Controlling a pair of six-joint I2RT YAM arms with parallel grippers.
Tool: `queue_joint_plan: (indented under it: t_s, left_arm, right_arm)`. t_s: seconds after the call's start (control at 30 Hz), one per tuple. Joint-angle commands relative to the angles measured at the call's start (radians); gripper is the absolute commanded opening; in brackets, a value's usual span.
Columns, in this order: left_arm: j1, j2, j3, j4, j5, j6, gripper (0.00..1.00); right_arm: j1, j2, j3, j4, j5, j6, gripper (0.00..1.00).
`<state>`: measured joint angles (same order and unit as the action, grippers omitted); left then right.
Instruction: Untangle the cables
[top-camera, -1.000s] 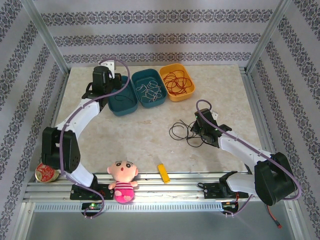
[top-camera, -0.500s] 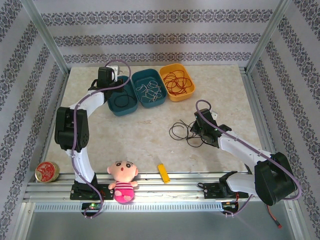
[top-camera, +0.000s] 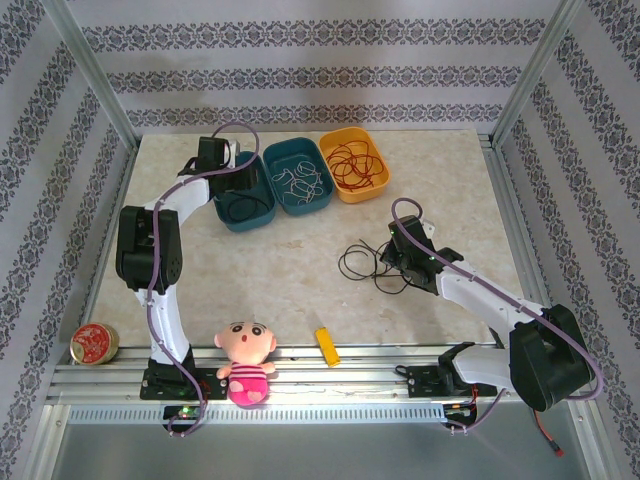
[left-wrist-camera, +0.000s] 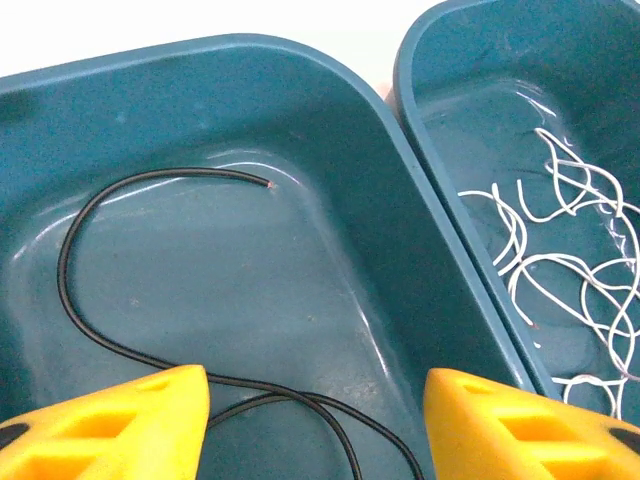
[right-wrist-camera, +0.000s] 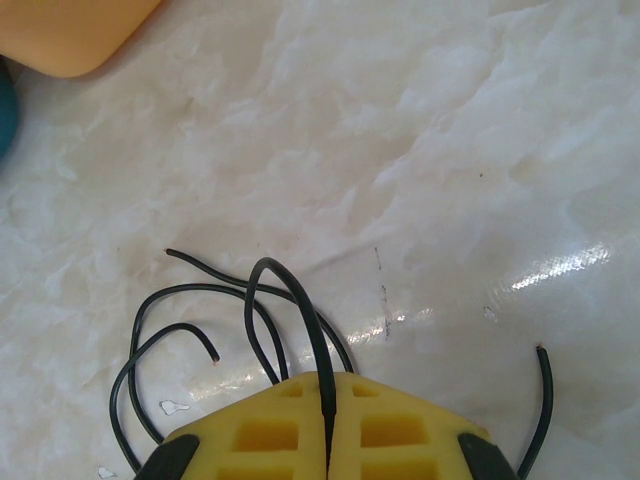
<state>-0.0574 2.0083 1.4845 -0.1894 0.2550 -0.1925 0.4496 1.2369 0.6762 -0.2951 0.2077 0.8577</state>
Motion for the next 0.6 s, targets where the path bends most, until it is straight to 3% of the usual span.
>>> queue_joint_plan:
  t_s: [0.0, 0.23, 0.33, 0.4, 0.57]
  left_arm:
    - [0.01, 0.001, 0.047, -0.075, 0.0, -0.021, 0.64]
    - [0.01, -0.078, 0.028, -0.098, 0.042, -0.067, 0.77]
    - [0.008, -0.141, -0.019, -0.075, 0.078, -0.102, 0.87]
    - [0.006, -0.188, -0.062, -0.046, 0.106, -0.127, 1.0]
    - [-0.016, -0.34, -0.196, 0.012, 0.123, -0.173, 1.0]
  right_arm:
    - [0.01, 0.006, 0.029, -0.002, 0.002, -0.013, 0.0]
    - [0.011, 0.004, 0.031, -0.003, -0.001, -0.016, 0.0]
    - [0.011, -0.002, 0.029, -0.003, 0.001, -0.016, 0.0]
    - [0.011, -0.005, 0.029, -0.003, 0.0, -0.016, 0.0]
    - [0.02, -0.028, 0.038, -0.006, -0.009, -0.019, 0.0]
